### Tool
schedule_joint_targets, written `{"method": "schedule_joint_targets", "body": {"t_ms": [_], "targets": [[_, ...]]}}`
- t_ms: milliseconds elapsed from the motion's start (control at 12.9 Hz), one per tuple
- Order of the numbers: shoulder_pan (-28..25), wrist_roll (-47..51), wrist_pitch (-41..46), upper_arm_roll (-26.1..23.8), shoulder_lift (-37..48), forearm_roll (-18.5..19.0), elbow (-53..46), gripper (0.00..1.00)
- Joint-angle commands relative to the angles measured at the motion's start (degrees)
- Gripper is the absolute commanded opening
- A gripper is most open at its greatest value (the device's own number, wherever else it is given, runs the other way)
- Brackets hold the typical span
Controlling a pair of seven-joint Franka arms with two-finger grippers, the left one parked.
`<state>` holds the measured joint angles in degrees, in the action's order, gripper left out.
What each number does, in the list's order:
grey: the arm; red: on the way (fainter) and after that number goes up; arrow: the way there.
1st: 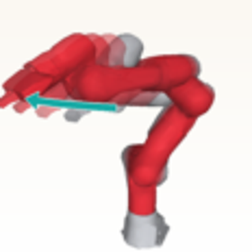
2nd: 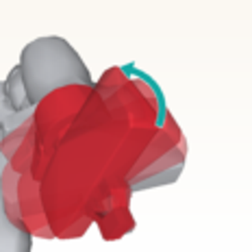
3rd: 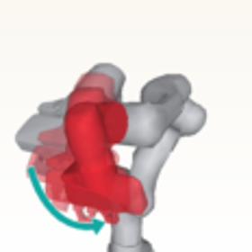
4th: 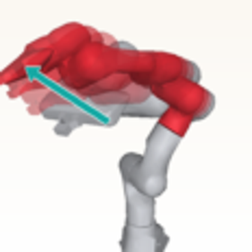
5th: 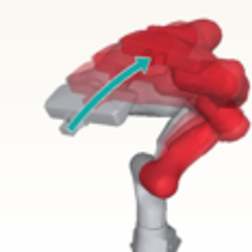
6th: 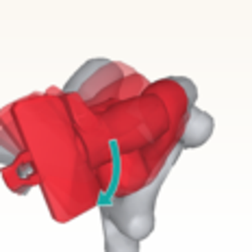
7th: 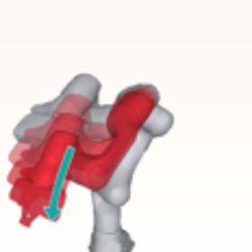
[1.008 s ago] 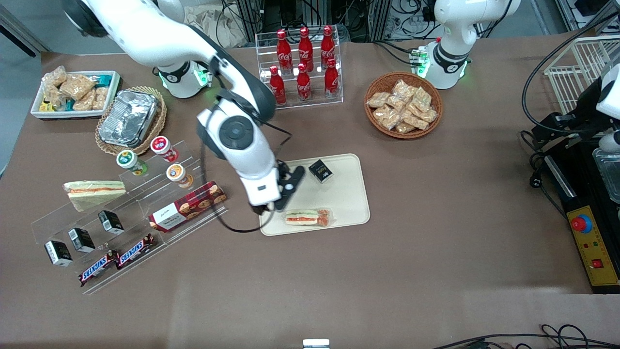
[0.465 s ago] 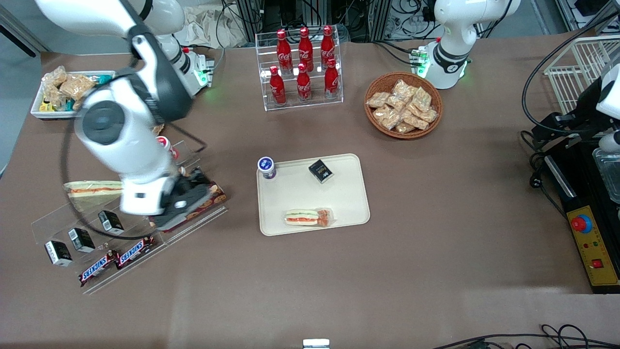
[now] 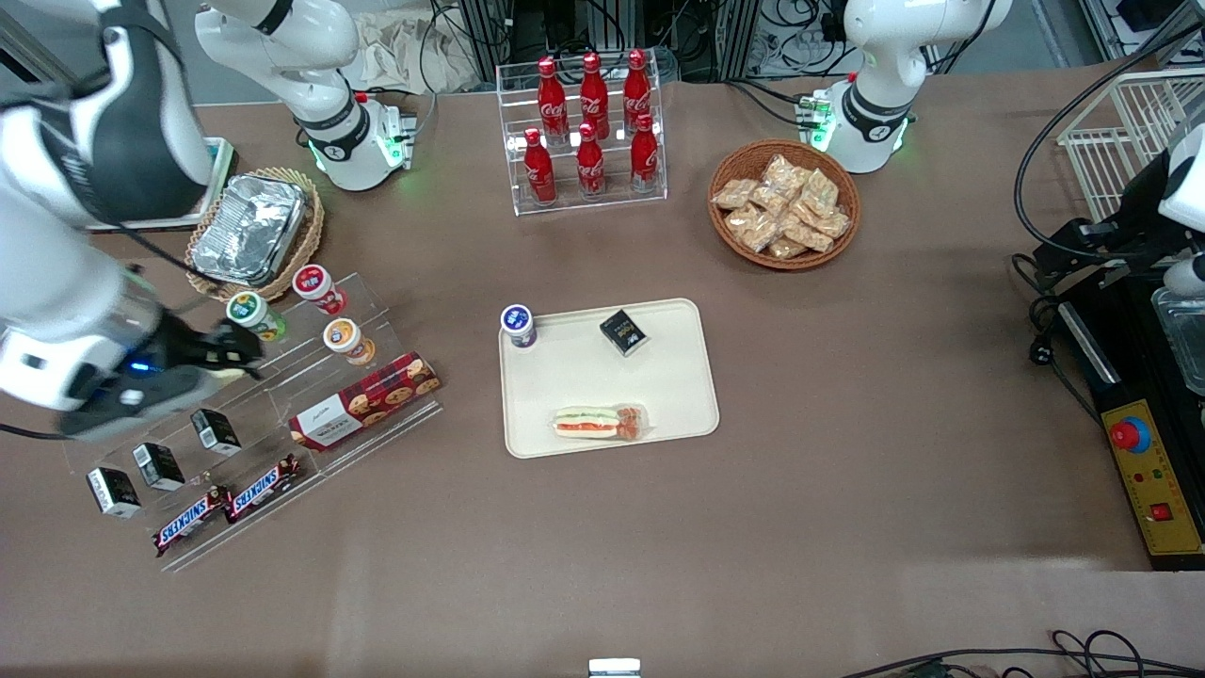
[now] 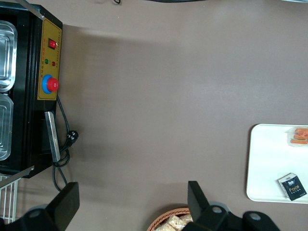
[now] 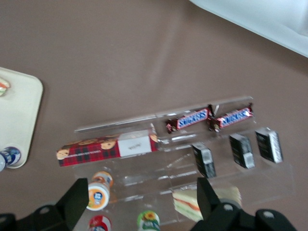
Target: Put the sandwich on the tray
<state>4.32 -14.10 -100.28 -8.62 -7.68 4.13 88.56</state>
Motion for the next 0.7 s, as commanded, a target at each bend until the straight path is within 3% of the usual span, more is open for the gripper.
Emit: {"method": "schedule_joint_targets", "body": {"t_ms": [0,155,620], "targets": [[-0.1,0.3,3.41,5.78,2.66,-4.73,-0.58,1.0],[-0.19,0.39,6.91,9.31,3.37,-5.88,-0.58,1.0],[0.51,2.41,11.66,9.58,5.21,-5.8,-0.49,1.0]]}}
